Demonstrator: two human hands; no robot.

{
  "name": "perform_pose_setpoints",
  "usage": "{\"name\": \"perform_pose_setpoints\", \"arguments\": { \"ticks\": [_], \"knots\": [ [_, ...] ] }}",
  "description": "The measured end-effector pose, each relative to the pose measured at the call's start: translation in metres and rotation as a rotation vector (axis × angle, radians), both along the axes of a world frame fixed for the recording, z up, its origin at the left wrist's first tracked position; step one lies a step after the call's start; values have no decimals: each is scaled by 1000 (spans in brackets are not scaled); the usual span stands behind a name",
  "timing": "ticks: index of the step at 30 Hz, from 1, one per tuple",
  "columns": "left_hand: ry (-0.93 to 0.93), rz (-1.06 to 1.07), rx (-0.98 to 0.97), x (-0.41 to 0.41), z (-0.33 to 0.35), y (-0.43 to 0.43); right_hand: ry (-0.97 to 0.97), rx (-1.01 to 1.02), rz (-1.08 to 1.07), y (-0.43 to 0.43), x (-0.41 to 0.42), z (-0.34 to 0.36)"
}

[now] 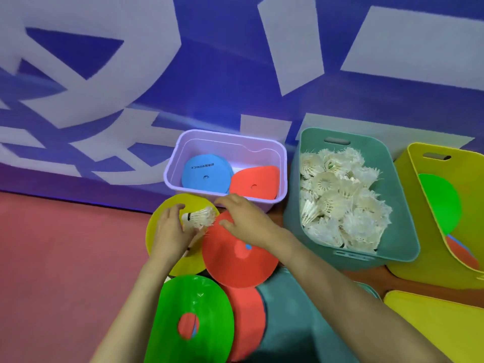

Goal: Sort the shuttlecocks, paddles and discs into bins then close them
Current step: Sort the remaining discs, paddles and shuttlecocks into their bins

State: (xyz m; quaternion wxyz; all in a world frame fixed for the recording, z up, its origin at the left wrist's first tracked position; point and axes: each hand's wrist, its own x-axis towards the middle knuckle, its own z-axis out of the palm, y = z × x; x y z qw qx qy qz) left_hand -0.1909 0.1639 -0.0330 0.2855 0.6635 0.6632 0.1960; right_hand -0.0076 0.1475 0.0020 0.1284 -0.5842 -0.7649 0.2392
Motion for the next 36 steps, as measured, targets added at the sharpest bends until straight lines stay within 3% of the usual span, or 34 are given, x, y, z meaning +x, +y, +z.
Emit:
{"name": "perform_pose_setpoints", "arguments": {
  "ticks": [4, 13, 24, 36],
  "knots": [
    [-18, -35, -65, -3, -21, 5, -32, -191, -41, 17, -22, -36],
    [14, -27, -95, 1, -40, -4, 375, -196, -376, 24, -50, -69],
    [-282, -1, 134, -2, -29, -18, 779, 15, -522, 1, -40, -42],
    [-513, -87, 411, 68, 25, -45, 827, 383, -550, -68, 36, 39]
  ]
}}
